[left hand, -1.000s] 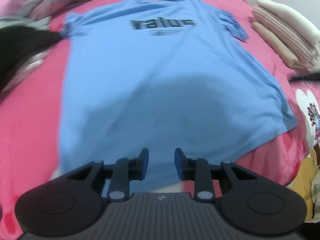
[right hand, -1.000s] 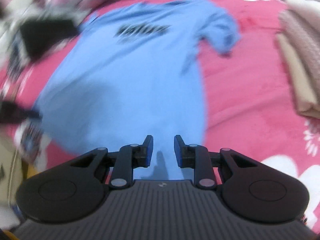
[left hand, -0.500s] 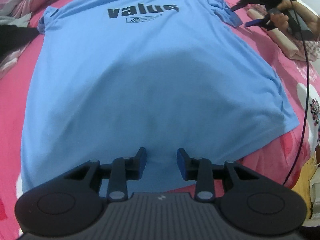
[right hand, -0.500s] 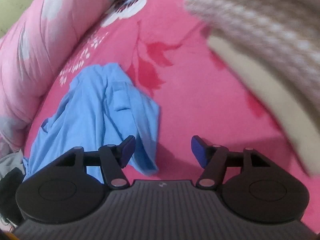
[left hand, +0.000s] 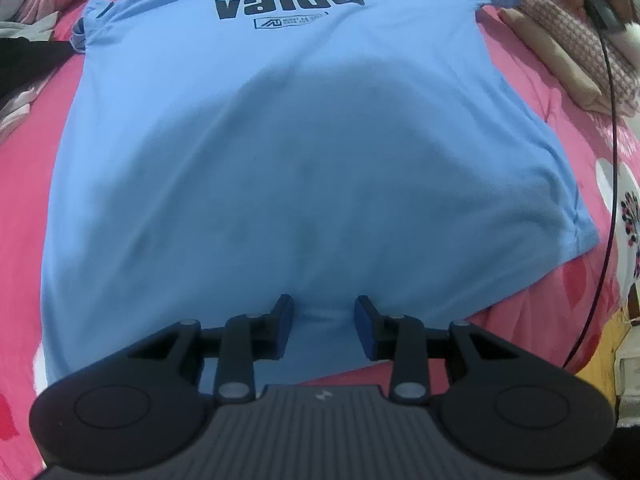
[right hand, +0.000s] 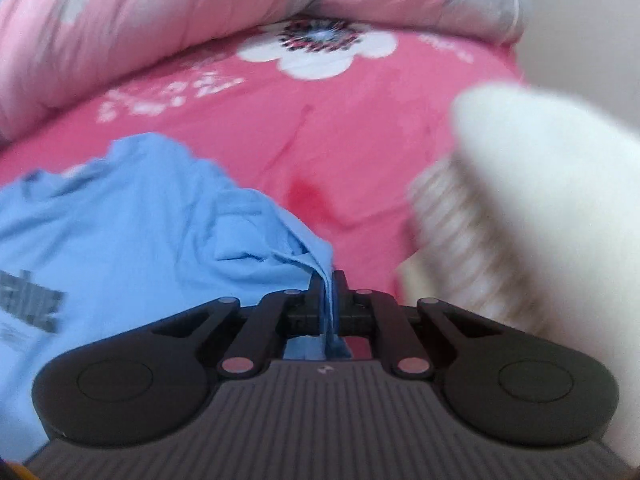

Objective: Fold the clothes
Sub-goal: 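Grasp the shirt shoulder with the right gripper and smooth it flat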

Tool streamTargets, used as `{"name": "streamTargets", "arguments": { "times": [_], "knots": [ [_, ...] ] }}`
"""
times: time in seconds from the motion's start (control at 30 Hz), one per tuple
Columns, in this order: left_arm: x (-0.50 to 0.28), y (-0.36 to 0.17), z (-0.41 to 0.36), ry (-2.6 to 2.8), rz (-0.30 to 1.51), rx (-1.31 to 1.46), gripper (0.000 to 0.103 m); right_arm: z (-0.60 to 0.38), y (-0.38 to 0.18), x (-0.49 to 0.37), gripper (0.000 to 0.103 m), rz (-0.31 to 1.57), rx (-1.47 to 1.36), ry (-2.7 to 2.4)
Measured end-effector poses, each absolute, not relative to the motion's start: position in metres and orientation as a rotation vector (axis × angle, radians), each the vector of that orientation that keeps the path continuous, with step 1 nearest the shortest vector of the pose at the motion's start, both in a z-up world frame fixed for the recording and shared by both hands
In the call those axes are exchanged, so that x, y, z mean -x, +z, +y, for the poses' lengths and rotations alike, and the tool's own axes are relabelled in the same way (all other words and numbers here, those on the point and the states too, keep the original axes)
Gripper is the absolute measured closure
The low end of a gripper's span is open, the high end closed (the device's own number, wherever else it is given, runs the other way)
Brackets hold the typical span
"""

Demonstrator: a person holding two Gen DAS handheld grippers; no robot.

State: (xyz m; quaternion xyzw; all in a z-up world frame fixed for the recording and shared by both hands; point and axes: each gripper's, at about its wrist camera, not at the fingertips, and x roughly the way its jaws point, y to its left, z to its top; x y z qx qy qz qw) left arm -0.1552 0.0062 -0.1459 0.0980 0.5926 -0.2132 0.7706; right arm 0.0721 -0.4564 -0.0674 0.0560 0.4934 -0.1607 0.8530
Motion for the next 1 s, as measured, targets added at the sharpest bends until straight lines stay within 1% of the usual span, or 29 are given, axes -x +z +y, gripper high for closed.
{"name": "streamTargets", "arguments": {
  "times": [0.17, 0.27, 0.33, 0.37, 0.43, 0.47, 0.53, 0.6, 0.63, 0.7, 0.73, 0.9, 1.0],
  "knots": [
    [0.153, -0.147, 0.008, -0.472, 1.295, -0.23, 0.067, -0.45, -0.088, -0.098, 0.1, 1.109, 0.112, -0.356],
    [0.152, -0.147, 0.008, -0.475, 1.299, -0.232, 0.067, -0.446, -0.114, -0.105, 0.093, 1.19, 0.258, -0.377],
    [0.151, -0.147, 0.009, -0.477, 1.299, -0.231, 0.067, -0.444, -0.118, -0.1, 0.091, 1.192, 0.338, -0.378],
    [0.15, -0.148, 0.009, -0.478, 1.299, -0.228, 0.068, -0.441, -0.114, -0.097, 0.088, 1.171, 0.356, -0.382],
    [0.151, -0.147, 0.007, -0.483, 1.298, -0.23, 0.068, -0.435, -0.101, -0.087, 0.066, 1.107, 0.365, -0.394],
    [0.152, -0.147, 0.006, -0.486, 1.297, -0.231, 0.067, -0.432, -0.09, -0.079, 0.064, 1.063, 0.346, -0.386],
    [0.151, -0.147, 0.008, -0.488, 1.299, -0.226, 0.067, -0.422, -0.064, -0.055, 0.048, 0.973, 0.306, -0.363],
    [0.151, -0.147, 0.009, -0.49, 1.302, -0.223, 0.067, -0.411, -0.04, -0.028, 0.045, 0.905, 0.248, -0.329],
    [0.151, -0.146, 0.01, -0.492, 1.303, -0.226, 0.067, -0.408, -0.032, -0.014, 0.044, 0.912, 0.188, -0.298],
    [0.152, -0.146, 0.011, -0.496, 1.305, -0.234, 0.067, -0.402, -0.021, 0.014, 0.044, 0.937, 0.052, -0.231],
    [0.152, -0.145, 0.012, -0.498, 1.307, -0.238, 0.067, -0.4, -0.021, 0.03, 0.044, 0.98, -0.048, -0.193],
    [0.152, -0.135, 0.01, -0.501, 1.302, -0.255, 0.067, -0.393, -0.059, 0.108, 0.046, 1.177, -0.484, -0.081],
    [0.152, -0.118, 0.008, -0.535, 1.278, -0.204, 0.067, -0.383, -0.079, 0.158, 0.046, 1.238, -0.624, -0.059]
  ]
}}
